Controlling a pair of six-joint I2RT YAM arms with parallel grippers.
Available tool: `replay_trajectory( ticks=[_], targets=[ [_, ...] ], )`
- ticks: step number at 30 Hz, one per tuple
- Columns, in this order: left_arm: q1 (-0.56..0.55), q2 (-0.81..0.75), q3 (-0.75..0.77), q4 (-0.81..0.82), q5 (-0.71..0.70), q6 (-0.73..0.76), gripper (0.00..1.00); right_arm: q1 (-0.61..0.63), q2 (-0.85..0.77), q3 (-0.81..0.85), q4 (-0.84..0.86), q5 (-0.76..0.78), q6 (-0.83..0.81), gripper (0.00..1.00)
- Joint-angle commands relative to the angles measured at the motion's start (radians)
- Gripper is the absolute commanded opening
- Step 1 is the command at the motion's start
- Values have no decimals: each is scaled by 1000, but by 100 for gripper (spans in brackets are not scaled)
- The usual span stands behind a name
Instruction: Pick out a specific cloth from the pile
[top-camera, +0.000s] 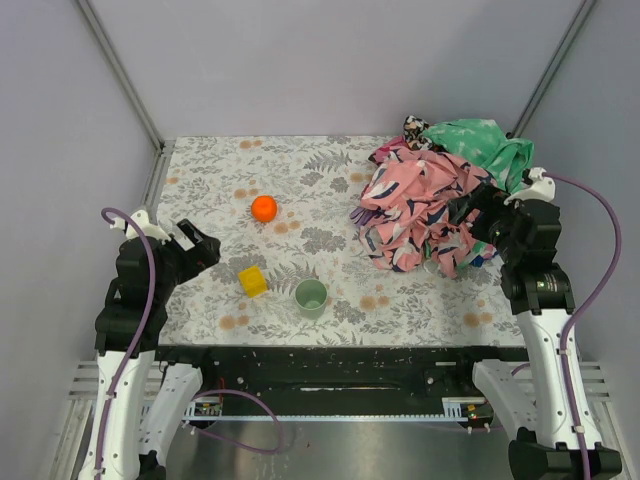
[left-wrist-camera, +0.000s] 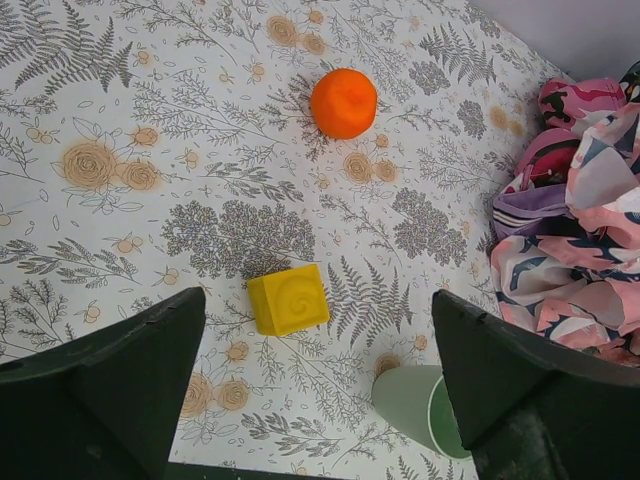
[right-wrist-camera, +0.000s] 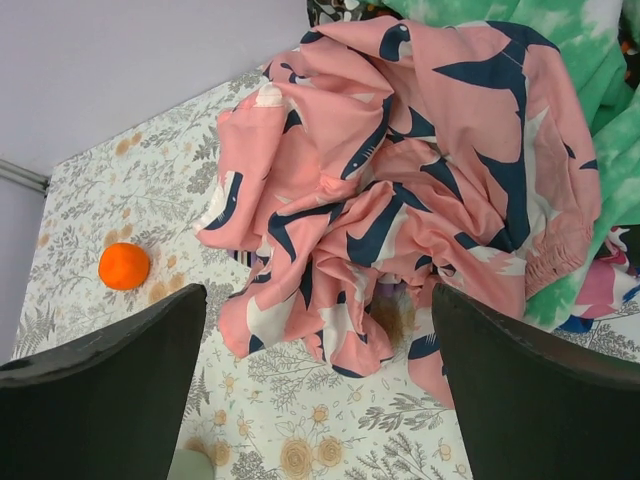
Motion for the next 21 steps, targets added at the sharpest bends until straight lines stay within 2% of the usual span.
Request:
replay_trajectory(
  ticks=[1,6,8,10,15,17,21],
  targets=[
    [4,-9,9,40,21,10,99,-1,-8,3,58,-99,-19,99],
    [4,-13,-4,59,33,15,99,-1,47,27,126,-315,-78,99],
    [6,-11,-14,76,33,15,99,-1,145,119,91,-477,-94,99],
    [4,-3,-15,81,62,18,99,13,251,220,8,-487,-126,99],
    [4,3,-14,96,69,12,99,241,391,271,-44,-75,-295,99],
    [6,7,-18,116,87,11,99,318,468,294,-86,43,-304,99],
    [3,24,-23,133,102,10,99,391,650,316,-120,360,-269,99]
  ],
)
